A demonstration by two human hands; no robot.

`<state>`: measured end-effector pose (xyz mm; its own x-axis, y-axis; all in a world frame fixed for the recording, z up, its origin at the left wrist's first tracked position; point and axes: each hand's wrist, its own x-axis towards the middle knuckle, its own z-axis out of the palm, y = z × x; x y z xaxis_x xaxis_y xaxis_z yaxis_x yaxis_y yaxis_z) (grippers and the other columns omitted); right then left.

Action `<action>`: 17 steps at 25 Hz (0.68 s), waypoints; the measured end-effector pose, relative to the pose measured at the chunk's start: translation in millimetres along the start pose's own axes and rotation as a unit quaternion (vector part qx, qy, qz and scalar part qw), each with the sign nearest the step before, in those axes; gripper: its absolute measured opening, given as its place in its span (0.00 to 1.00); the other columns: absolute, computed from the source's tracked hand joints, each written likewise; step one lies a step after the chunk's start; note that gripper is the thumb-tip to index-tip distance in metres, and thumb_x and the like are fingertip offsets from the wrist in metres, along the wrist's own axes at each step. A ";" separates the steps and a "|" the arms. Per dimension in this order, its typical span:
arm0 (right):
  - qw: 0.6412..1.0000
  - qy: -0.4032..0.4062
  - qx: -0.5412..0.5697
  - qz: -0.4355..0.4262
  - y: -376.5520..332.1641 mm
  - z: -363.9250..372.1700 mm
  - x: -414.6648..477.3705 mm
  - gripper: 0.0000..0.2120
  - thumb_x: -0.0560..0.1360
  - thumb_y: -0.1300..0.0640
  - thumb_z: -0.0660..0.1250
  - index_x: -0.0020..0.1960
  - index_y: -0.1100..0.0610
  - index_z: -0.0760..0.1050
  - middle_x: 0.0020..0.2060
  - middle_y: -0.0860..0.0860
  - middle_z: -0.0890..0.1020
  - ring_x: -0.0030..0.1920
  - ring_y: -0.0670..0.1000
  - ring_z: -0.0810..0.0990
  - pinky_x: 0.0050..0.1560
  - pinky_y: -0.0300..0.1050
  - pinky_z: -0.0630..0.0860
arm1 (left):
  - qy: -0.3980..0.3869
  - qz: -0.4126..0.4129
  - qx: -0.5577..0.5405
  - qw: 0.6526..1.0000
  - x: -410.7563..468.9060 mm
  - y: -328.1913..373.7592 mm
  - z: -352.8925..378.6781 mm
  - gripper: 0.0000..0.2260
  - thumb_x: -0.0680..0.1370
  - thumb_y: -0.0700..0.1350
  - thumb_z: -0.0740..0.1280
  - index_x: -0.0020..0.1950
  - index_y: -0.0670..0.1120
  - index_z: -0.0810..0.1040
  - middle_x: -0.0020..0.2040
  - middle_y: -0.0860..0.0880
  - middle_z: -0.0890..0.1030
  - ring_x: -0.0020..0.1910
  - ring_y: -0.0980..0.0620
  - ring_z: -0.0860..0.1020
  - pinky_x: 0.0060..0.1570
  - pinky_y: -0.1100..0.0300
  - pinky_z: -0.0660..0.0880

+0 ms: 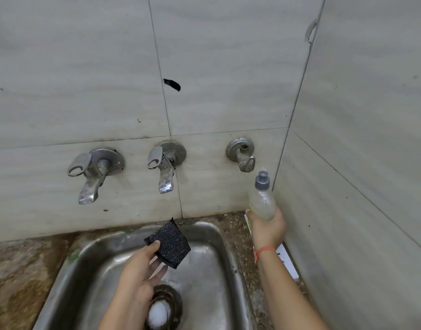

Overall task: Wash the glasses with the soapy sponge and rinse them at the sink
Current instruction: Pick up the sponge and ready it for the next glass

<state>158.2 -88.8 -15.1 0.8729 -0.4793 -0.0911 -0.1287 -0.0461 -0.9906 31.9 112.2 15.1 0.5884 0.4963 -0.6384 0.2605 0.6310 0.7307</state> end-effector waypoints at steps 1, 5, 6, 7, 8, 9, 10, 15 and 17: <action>0.999 -0.021 -0.008 -0.031 -0.6 -5.0 -11.4 0.21 0.63 0.59 0.78 0.53 0.50 0.78 0.45 0.47 0.82 0.46 0.51 0.81 0.46 0.44 0.75 | -0.001 -0.021 -0.017 1.000 -4.0 -2.5 -5.3 0.03 0.79 0.38 0.63 0.46 0.43 0.74 0.43 0.46 0.77 0.41 0.48 0.76 0.44 0.50 0.77; 0.951 -0.141 -0.106 -0.255 -4.1 -27.1 -59.9 0.26 0.63 0.63 0.75 0.59 0.48 0.76 0.50 0.41 0.79 0.51 0.45 0.75 0.51 0.41 0.72 | -0.016 -0.078 -0.094 0.992 -29.2 -9.8 -29.8 0.05 0.79 0.40 0.64 0.44 0.43 0.73 0.28 0.47 0.81 0.40 0.46 0.76 0.23 0.56 0.78; 0.920 -0.152 -0.147 -0.330 -5.6 -30.6 -68.1 0.26 0.64 0.63 0.74 0.60 0.49 0.76 0.52 0.41 0.78 0.52 0.45 0.74 0.52 0.41 0.70 | -0.021 -0.079 -0.104 0.991 -36.7 -9.5 -34.7 0.05 0.79 0.40 0.64 0.43 0.43 0.73 0.26 0.47 0.81 0.40 0.46 0.76 0.22 0.56 0.78; 0.886 -0.158 -0.186 -0.394 -7.4 -33.3 -75.4 0.26 0.63 0.64 0.72 0.60 0.49 0.76 0.53 0.42 0.79 0.53 0.46 0.74 0.54 0.41 0.69 | -0.026 -0.075 -0.111 0.991 -44.7 -8.4 -40.7 0.05 0.79 0.41 0.64 0.43 0.43 0.73 0.25 0.47 0.80 0.40 0.46 0.76 0.22 0.56 0.77; 0.857 -0.159 -0.218 -0.439 -10.0 -34.8 -79.9 0.27 0.62 0.64 0.70 0.60 0.49 0.77 0.53 0.44 0.79 0.54 0.48 0.74 0.55 0.41 0.68 | -0.031 -0.071 -0.117 0.990 -52.4 -6.7 -45.5 0.05 0.79 0.41 0.64 0.43 0.43 0.73 0.25 0.47 0.80 0.40 0.47 0.76 0.23 0.56 0.77; 0.836 -0.158 -0.240 -0.467 -13.1 -35.3 -82.1 0.28 0.61 0.64 0.68 0.60 0.49 0.77 0.54 0.45 0.79 0.54 0.50 0.74 0.56 0.41 0.67 | -0.036 -0.066 -0.120 0.990 -58.8 -4.9 -49.9 0.05 0.79 0.41 0.64 0.43 0.43 0.74 0.25 0.47 0.80 0.40 0.47 0.76 0.25 0.57 0.78; 0.822 -0.156 -0.257 -0.483 -16.4 -35.1 -83.8 0.29 0.59 0.64 0.68 0.60 0.50 0.77 0.54 0.47 0.79 0.54 0.51 0.74 0.57 0.43 0.67 | -0.039 -0.061 -0.119 0.990 -64.1 -3.2 -54.4 0.05 0.79 0.42 0.64 0.43 0.43 0.74 0.25 0.48 0.81 0.40 0.47 0.77 0.28 0.58 0.79; 0.744 -0.150 -0.308 -0.574 -41.7 -30.7 -88.7 0.32 0.55 0.68 0.71 0.58 0.53 0.78 0.51 0.51 0.80 0.53 0.56 0.76 0.61 0.50 0.67 | -0.048 -0.044 -0.124 0.990 -84.3 1.9 -70.2 0.05 0.79 0.42 0.65 0.44 0.43 0.75 0.36 0.47 0.81 0.41 0.48 0.77 0.46 0.53 0.74; 0.721 -0.150 -0.315 -0.598 -55.2 -28.1 -90.0 0.32 0.53 0.68 0.70 0.57 0.54 0.79 0.50 0.52 0.80 0.51 0.59 0.77 0.61 0.49 0.66 | -0.049 -0.039 -0.128 0.990 -91.4 3.8 -72.9 0.05 0.79 0.42 0.65 0.44 0.43 0.74 0.41 0.46 0.78 0.41 0.48 0.77 0.47 0.54 0.74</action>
<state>73.5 -67.8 50.7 0.5878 0.4405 0.6785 0.6947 -0.7046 -0.1444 -76.7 112.6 58.5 0.6492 0.3875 -0.6546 0.1124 0.8022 0.5863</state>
